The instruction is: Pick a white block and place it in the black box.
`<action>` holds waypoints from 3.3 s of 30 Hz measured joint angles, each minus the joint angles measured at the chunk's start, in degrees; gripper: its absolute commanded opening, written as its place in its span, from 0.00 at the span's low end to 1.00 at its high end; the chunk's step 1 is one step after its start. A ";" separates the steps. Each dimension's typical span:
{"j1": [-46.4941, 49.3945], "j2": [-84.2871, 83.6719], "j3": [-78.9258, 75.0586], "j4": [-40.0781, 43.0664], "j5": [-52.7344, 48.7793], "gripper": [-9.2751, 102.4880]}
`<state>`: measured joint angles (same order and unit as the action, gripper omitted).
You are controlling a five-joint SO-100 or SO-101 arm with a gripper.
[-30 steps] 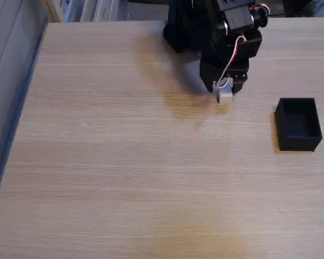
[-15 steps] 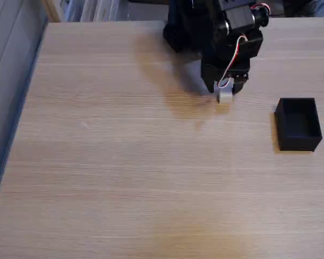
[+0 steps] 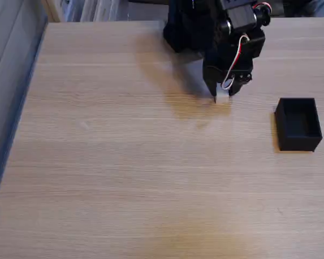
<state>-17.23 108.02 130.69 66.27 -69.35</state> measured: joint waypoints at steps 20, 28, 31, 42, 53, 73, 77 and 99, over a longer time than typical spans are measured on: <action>-9.84 23.12 -6.50 3.43 -12.92 0.08; -20.39 17.05 -19.16 2.20 -13.89 0.08; -22.59 10.81 -26.89 2.99 -12.22 0.08; -21.62 -2.90 -38.06 3.34 -9.76 0.09; -17.67 -10.72 -41.31 2.37 -7.65 0.15; -13.62 -7.21 -38.58 3.25 -5.36 0.08; -10.28 0.62 -29.62 2.11 -9.32 0.08; 21.88 69.96 42.36 -0.97 -38.85 0.08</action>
<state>4.66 177.98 173.06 65.30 -108.19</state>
